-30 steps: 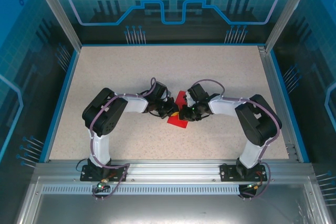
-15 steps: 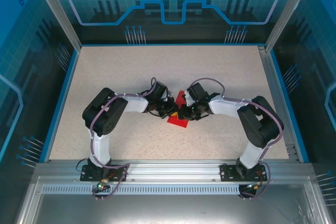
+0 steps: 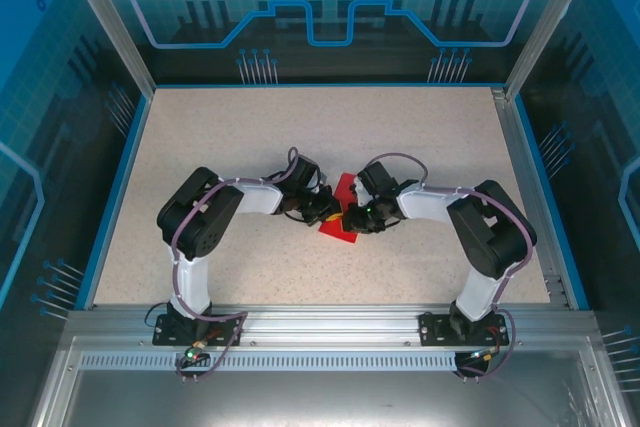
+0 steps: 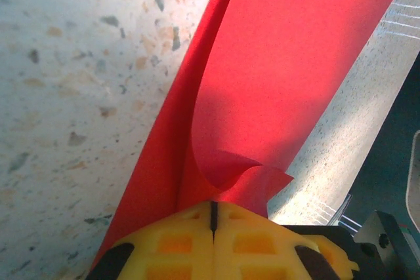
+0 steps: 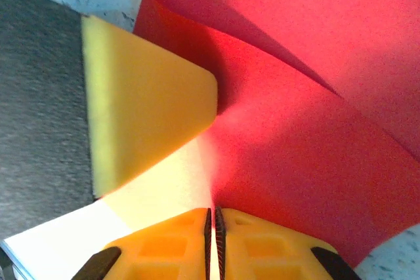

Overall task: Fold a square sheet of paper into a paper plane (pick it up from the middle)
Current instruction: Fold the triangle a second time at the center of the table.

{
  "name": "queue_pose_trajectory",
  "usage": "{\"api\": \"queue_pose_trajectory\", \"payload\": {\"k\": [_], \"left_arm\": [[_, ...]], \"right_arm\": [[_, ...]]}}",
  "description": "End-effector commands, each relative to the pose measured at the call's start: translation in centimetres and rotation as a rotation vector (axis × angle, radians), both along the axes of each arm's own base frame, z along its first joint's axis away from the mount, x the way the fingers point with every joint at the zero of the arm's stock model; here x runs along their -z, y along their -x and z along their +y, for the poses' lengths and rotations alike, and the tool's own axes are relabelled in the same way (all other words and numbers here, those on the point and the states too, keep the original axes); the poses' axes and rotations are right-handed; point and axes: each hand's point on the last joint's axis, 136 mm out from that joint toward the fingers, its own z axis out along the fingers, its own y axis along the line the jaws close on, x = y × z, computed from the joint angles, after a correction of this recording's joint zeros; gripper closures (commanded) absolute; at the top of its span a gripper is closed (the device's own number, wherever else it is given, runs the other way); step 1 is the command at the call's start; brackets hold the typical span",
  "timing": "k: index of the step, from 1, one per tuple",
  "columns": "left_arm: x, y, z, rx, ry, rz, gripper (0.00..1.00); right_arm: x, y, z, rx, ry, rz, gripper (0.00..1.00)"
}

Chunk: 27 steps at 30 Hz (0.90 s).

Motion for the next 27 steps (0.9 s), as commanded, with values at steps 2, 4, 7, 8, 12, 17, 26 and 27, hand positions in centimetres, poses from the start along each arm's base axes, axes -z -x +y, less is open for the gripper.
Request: {"api": "queue_pose_trajectory", "payload": {"k": [2,4,7,8,12,17,26,27], "left_arm": [[5.0,3.0,2.2,-0.001,-0.144,0.136,1.0],[5.0,3.0,2.1,0.0,-0.144,0.136,1.0],[5.0,3.1,2.1,0.004,-0.144,0.136,1.0],[5.0,3.0,2.1,0.004,-0.143,0.135,1.0],[5.0,3.1,2.1,0.007,-0.142,0.139,1.0],[4.9,3.1,2.0,0.008,-0.139,0.137,1.0],[4.9,3.1,2.0,0.008,-0.139,0.138,1.0],[4.9,3.1,2.0,0.009,-0.14,0.138,1.0]], "right_arm": [[1.0,1.5,-1.1,0.004,0.013,0.051,0.86],[1.2,1.7,-1.2,0.009,0.008,0.066,0.86],[0.9,1.8,-1.0,0.015,-0.017,0.064,0.85],[0.6,1.8,-0.9,0.017,-0.025,0.065,0.85],[-1.5,1.2,0.1,0.006,-0.087,0.038,0.85],[-2.4,1.0,0.5,-0.001,-0.109,0.04,0.84],[0.9,2.3,-1.0,0.051,-0.049,0.124,0.86],[1.2,2.5,-1.1,0.053,-0.054,0.135,0.86]]}}
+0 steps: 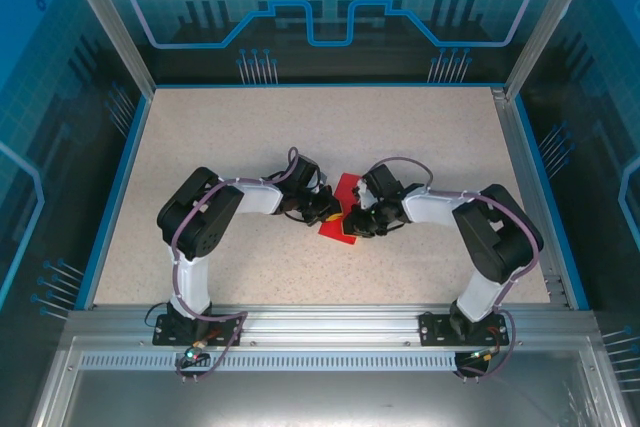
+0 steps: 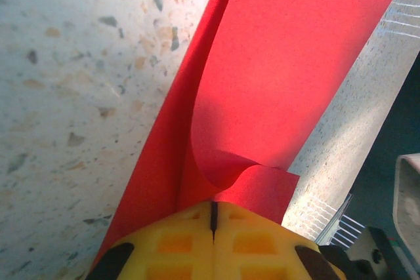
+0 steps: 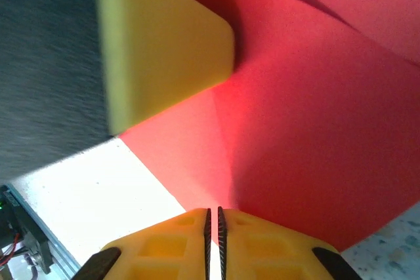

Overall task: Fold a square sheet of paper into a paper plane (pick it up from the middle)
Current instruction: Fold the triangle a second time at the center of the table.

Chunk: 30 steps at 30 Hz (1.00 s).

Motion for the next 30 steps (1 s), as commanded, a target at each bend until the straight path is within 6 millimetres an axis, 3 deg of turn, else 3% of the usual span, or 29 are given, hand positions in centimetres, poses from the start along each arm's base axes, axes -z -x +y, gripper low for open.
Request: {"api": "queue_pose_trajectory", "payload": {"k": [1,5,13,23,30], "left_arm": [[5.0,3.2,2.1,0.005,-0.141,0.141,1.0],[5.0,3.1,2.1,0.005,-0.141,0.14,1.0],[5.0,3.2,2.1,0.005,-0.142,0.141,1.0],[5.2,3.3,2.2,0.004,-0.144,0.143,1.0],[5.1,3.3,2.2,0.007,-0.145,0.141,1.0]], "right_arm": [[1.9,1.2,-1.1,0.028,0.012,0.083,0.86],[2.5,1.7,-1.4,0.033,0.005,0.105,0.86],[-0.5,1.3,-0.6,0.016,-0.069,0.06,0.85],[3.3,3.5,-2.6,0.047,0.019,0.149,0.86],[0.0,2.7,-1.3,0.011,-0.062,0.078,0.85]]}}
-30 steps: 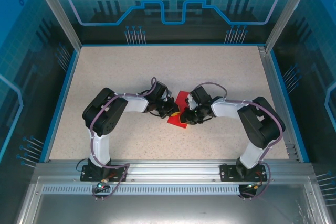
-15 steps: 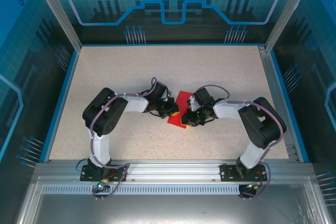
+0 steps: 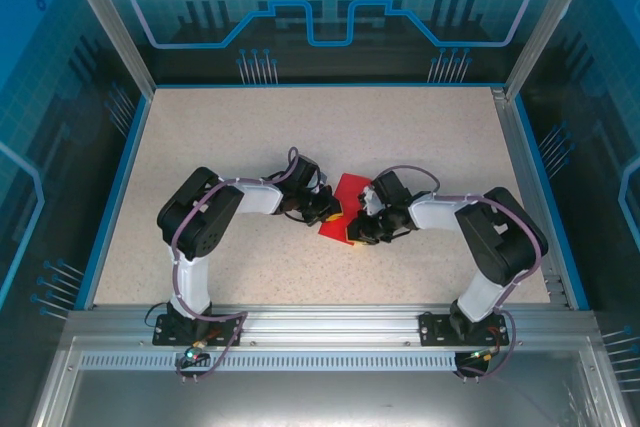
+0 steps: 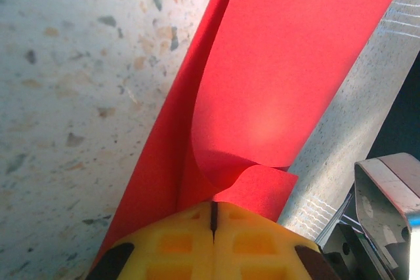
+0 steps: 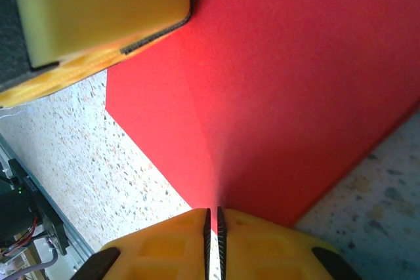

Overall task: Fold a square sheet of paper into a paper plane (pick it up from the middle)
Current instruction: Fold the triangle a second time at the center of the table.

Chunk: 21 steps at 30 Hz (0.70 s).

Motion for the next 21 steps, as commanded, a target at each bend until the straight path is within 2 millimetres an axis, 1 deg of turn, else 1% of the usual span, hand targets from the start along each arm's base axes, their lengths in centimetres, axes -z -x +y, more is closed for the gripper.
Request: {"api": "queue_pose_trajectory", "payload": {"k": [1,4,6,8,10,12,14,17,19,21], "left_arm": [[5.1,3.2,2.2,0.004,-0.146,0.143,1.0],[5.1,3.2,2.1,0.006,-0.144,0.142,1.0],[5.1,3.2,2.1,0.005,-0.143,0.142,1.0],[5.2,3.3,2.1,0.006,-0.143,0.146,1.0],[5.1,3.2,2.1,0.007,-0.143,0.143,1.0],[5.1,3.2,2.1,0.006,-0.142,0.142,1.0],[5.0,3.1,2.1,0.004,-0.142,0.14,1.0],[4.8,3.1,2.0,0.004,-0.137,0.137,1.0],[4.6,3.0,2.0,0.003,-0.136,0.133,1.0],[4.4,3.1,2.1,-0.003,-0.133,0.133,1.0]], "right_arm": [[-0.2,1.4,-0.6,-0.013,0.008,0.037,0.85],[1.4,2.2,-1.3,-0.014,0.05,0.07,0.85],[2.8,2.8,-2.0,-0.01,0.091,0.097,0.85],[3.6,3.2,-2.5,-0.01,0.126,0.112,0.86],[3.9,3.5,-2.9,-0.014,0.147,0.121,0.87],[3.3,3.5,-3.0,-0.02,0.147,0.109,0.88],[1.8,3.3,-2.5,-0.029,0.108,0.076,0.88],[-0.5,3.0,-1.3,-0.072,0.026,0.038,0.88],[-1.3,2.7,-1.4,-0.08,0.036,0.023,0.88],[-2.0,1.9,-1.8,-0.055,0.062,-0.016,0.88]]}}
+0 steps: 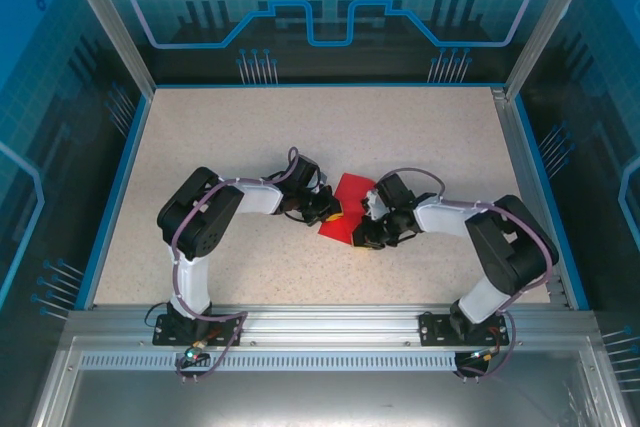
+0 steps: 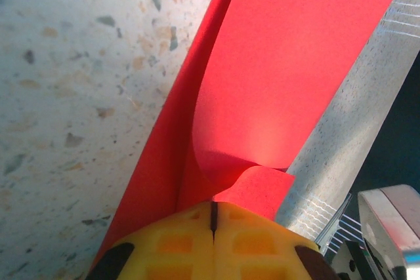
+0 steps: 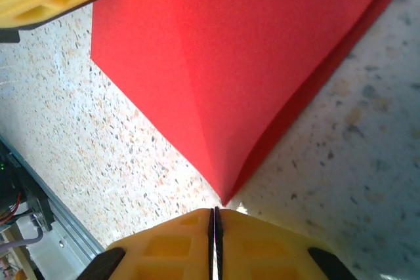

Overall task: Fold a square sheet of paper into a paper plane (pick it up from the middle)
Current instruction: Fold the triangle a second time at the center of the table.

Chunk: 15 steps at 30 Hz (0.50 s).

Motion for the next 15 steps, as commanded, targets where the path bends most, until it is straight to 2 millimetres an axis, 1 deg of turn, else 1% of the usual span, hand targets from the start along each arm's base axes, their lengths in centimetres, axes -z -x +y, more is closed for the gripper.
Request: {"api": "queue_pose_trajectory", "payload": {"k": [1,4,5,6,8,10,13,15], "left_arm": [[4.3,3.2,2.1,-0.005,-0.132,0.132,1.0],[4.0,3.1,2.2,-0.019,-0.123,0.127,1.0],[3.9,3.1,2.1,-0.019,-0.119,0.125,1.0],[3.8,3.0,2.0,-0.019,-0.116,0.124,1.0],[3.6,2.8,1.9,-0.025,-0.112,0.121,1.0],[3.5,2.8,1.8,-0.025,-0.107,0.116,1.0],[3.3,2.7,1.7,-0.023,-0.103,0.112,1.0],[3.3,2.8,1.7,-0.021,-0.103,0.114,1.0]], "right_arm": [[-1.9,-0.6,-0.8,0.019,0.029,-0.048,0.88],[-2.9,-2.7,-2.0,0.136,0.05,-0.107,0.88],[-3.2,-3.3,-2.0,0.164,0.043,-0.119,0.87],[-3.5,-3.7,-1.7,0.174,0.021,-0.12,0.87],[-4.6,-4.3,0.2,0.156,-0.074,-0.124,0.87],[-4.9,-4.4,1.8,0.132,-0.119,-0.114,0.88],[-4.5,-4.2,3.4,0.107,-0.111,-0.103,0.88],[-3.6,-4.3,3.3,0.118,-0.078,-0.101,0.89]]}}
